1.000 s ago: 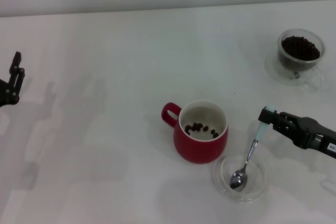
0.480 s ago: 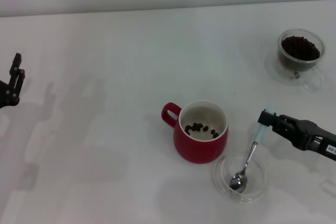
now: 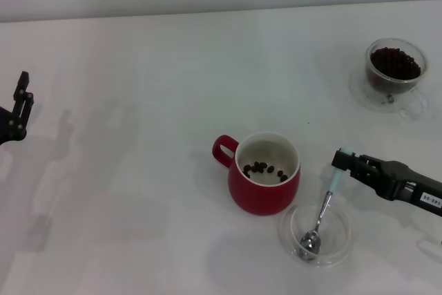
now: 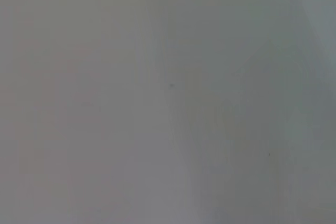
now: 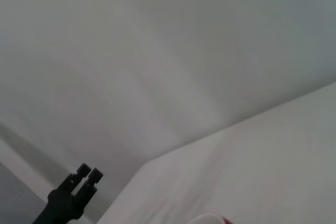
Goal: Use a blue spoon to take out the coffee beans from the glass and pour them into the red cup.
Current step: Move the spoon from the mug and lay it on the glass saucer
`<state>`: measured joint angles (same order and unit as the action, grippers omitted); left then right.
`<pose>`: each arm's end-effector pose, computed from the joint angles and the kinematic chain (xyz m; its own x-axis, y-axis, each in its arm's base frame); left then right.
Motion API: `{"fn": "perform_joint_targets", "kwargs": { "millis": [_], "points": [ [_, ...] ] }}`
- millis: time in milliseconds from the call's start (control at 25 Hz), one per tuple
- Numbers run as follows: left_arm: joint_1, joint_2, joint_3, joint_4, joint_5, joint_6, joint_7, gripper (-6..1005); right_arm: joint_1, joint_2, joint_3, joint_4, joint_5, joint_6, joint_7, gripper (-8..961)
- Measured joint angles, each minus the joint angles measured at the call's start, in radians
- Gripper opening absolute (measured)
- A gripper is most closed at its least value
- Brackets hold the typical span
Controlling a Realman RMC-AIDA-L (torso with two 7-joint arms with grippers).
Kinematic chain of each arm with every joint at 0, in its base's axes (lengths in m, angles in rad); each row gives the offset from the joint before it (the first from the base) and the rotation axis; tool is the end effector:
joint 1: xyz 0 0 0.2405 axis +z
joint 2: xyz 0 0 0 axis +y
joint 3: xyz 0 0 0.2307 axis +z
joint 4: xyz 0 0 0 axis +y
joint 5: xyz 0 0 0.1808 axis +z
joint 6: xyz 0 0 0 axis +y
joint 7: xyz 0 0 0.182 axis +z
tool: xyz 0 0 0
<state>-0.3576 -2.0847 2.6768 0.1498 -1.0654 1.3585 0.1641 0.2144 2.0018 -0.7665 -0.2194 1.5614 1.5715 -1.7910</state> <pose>-0.2709 0.3062 -0.0041 0.8736 -0.1820 0.4513 0.4096 -0.2257 -0.8839 0.2878 0.2236 -0.0198 0.2492 -0.5947 -0.7643 -0.8645 -0.4924 0.1013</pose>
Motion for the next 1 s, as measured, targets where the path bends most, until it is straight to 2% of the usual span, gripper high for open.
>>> {"fn": "perform_joint_targets", "kwargs": {
  "millis": [1000],
  "points": [
    [0.002,0.002,-0.003,-0.007,-0.002,-0.001,-0.002,553,0.03,-0.01,0.011,0.001,-0.01,-0.056,0.024,195]
  ]
}}
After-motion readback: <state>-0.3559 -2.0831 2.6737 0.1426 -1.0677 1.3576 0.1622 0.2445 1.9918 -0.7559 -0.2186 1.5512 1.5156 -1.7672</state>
